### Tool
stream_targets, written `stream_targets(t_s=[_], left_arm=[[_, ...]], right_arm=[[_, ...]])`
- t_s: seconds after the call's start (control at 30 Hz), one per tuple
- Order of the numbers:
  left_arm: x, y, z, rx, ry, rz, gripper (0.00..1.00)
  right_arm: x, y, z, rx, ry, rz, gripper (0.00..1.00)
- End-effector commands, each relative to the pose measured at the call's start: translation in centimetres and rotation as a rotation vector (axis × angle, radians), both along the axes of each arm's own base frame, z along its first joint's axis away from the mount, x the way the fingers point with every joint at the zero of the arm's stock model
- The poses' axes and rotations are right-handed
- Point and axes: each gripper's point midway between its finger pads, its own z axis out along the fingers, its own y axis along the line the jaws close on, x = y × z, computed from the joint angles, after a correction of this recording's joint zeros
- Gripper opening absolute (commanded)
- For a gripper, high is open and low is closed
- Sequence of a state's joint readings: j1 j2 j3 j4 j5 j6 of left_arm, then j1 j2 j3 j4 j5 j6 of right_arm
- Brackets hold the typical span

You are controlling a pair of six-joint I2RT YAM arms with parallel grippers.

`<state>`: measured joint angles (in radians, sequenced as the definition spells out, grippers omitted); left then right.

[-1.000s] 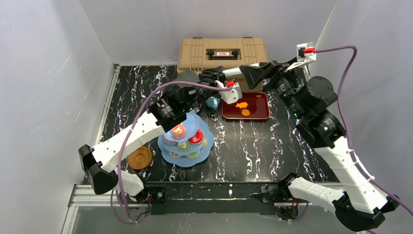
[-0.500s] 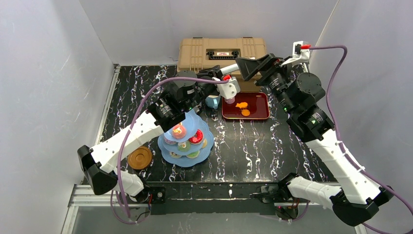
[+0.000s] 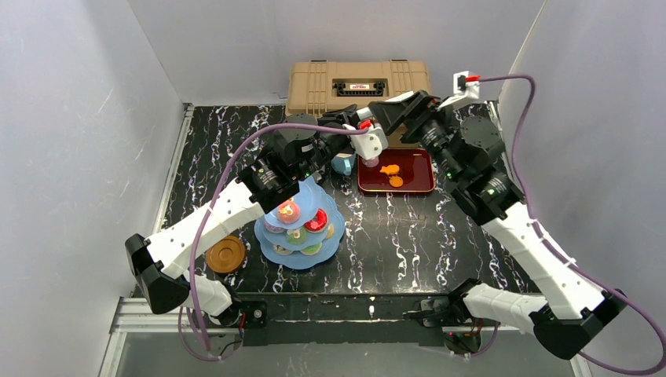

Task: Serve the afternoon tea
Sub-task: Pick up the clamp from the center of the board.

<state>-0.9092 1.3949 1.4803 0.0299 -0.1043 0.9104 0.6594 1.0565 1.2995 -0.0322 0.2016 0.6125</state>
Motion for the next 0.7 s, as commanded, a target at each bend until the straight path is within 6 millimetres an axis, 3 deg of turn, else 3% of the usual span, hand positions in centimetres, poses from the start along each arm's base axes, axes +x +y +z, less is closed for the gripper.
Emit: stream_targets(t_s=[0.0,0.13,0.33,0.57,0.67], left_arm=[[-1.2,0.6,4.5,-0.119,-0.056,-0.028,0.00],[-1.9,0.6,4.5,-0.135,-0.034,-0.053,0.00],[-2.8,0.6,4.0,-0.140,-0.005,-0.087,0.00],[-3.1,0.5,3.5,-0.131,0.010,-0.106,0.00],[-2.9,0.4,3.4,-0.122,0.006,-0.103,0.00]], right_arm=[[-0.8,3.1,0.8,0.124,-0.018,0.180,0.92],[-0.9,3.7,1.3,0.174,-0.036,0.245,0.85],[-0.5,3.9,1.4,0.218,-0.037,0.309,0.67],[-0.2,4.2,1.0,0.241,-0.019,0.383,0.66],[-0.2,4.4,0.9,0.239,-0.017,0.397,0.60]])
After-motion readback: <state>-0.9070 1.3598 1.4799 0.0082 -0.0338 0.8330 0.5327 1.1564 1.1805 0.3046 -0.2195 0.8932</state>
